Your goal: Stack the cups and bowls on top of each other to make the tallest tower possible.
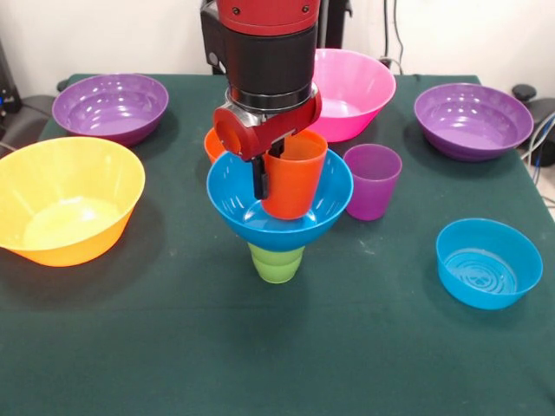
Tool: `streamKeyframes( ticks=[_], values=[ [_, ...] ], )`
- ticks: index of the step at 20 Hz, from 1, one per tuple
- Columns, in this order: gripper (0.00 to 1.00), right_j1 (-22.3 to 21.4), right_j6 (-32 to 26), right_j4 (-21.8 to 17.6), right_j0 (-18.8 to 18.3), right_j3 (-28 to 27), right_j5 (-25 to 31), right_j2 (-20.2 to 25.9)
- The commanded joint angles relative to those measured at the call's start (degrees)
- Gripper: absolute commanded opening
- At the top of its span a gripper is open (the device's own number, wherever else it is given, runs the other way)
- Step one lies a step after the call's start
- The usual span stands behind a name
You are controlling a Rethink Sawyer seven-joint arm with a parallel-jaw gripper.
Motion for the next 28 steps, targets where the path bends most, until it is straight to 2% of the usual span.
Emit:
streamKeyframes(
  ticks=[1,28],
  values=[
    [0.0,1.15,-6.64,-3.96,0.0,-2.56,-1.01,2.58],
    [0.0,1.78,-8.82,-4.5,-0.12,-3.81,0.57,2.85]
  ],
)
